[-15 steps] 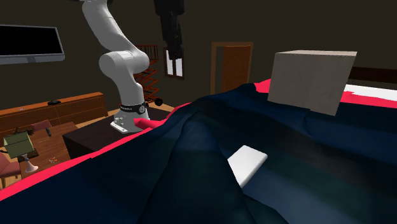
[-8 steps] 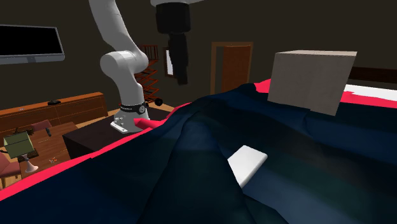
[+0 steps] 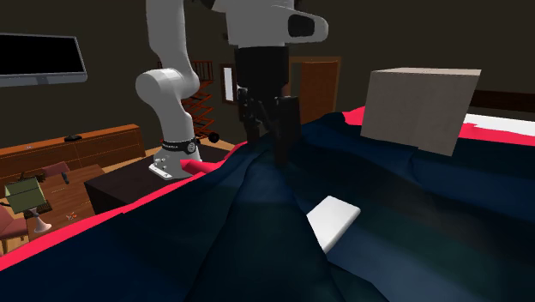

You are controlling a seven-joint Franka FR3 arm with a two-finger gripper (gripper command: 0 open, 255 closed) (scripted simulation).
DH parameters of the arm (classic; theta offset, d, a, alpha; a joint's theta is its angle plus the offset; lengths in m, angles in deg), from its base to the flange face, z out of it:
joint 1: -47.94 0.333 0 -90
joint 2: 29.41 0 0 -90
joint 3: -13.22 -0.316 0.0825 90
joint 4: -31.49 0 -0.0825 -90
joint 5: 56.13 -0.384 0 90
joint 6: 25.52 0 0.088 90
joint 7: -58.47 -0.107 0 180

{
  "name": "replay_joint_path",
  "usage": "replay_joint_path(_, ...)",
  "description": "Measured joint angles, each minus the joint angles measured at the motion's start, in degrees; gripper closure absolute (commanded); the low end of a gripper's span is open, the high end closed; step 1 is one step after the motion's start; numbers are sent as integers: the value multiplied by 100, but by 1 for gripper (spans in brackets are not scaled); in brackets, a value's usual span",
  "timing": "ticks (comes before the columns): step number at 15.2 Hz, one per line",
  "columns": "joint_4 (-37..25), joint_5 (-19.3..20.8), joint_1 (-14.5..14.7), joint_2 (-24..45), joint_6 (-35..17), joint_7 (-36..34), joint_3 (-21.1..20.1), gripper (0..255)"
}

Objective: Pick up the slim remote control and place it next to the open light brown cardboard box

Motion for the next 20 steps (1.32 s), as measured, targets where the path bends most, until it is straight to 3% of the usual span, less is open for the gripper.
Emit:
replay_joint_path(5, -1116, -806, -453, 1389, 140, 1408, -296, 0)
replay_joint_path(9, -2074, -1130, -892, 2294, 363, 2206, -611, 0)
replay_joint_path(20, -2023, -1336, -1002, 2693, -38, 2413, -777, 0)
